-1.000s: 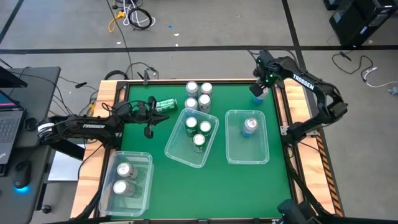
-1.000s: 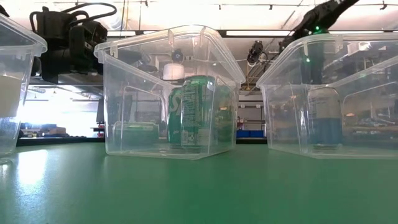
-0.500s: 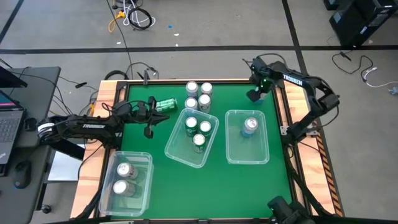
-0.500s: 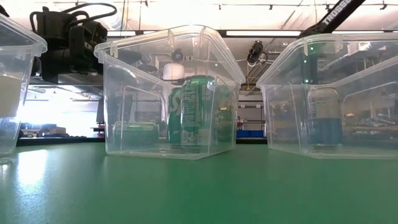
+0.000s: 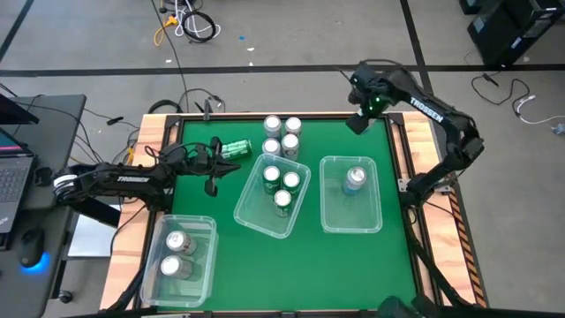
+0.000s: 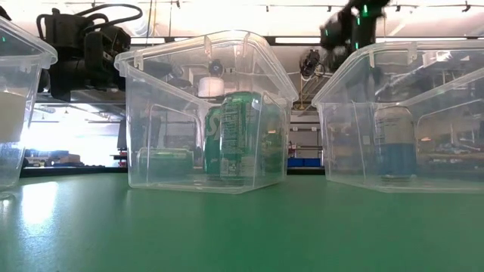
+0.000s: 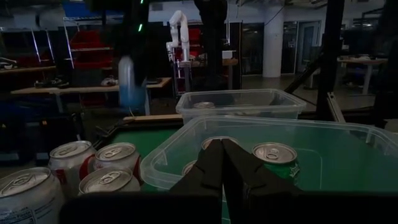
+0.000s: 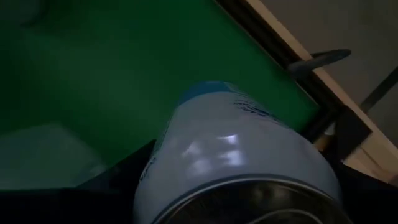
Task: Sort soda cans
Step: Put the blue soda can into the bottom right transparent bin
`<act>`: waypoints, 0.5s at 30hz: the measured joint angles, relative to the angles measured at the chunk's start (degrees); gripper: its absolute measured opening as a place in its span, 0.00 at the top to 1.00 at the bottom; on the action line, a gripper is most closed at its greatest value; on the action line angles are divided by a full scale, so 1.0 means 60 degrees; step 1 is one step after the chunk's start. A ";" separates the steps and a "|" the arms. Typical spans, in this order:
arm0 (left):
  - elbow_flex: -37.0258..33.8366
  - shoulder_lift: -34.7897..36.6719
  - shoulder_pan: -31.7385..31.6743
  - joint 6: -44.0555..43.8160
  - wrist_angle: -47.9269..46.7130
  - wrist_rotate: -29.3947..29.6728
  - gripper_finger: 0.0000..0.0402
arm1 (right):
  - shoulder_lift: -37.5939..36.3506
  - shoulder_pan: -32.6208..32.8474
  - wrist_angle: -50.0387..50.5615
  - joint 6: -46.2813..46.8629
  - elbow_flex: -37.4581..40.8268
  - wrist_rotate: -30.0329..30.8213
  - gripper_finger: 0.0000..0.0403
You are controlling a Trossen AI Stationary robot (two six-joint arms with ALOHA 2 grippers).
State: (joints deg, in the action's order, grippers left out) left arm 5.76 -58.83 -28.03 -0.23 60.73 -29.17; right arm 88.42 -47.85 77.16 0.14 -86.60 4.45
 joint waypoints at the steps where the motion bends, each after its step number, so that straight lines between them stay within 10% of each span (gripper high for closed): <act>1: 0.0000 0.0000 0.0000 0.0000 0.0000 0.0000 0.99 | 0.0000 0.0263 0.0512 0.0193 -0.0476 0.0004 0.29; 15: 0.0000 0.0000 0.0000 -0.0023 0.0043 0.0004 0.99 | -0.0157 0.4994 0.2140 0.3682 -0.3451 -0.0832 0.29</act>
State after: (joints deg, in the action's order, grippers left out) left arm 5.76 -58.83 -28.03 -0.37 60.99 -29.15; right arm 87.48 -17.88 90.00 22.23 -107.31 -0.54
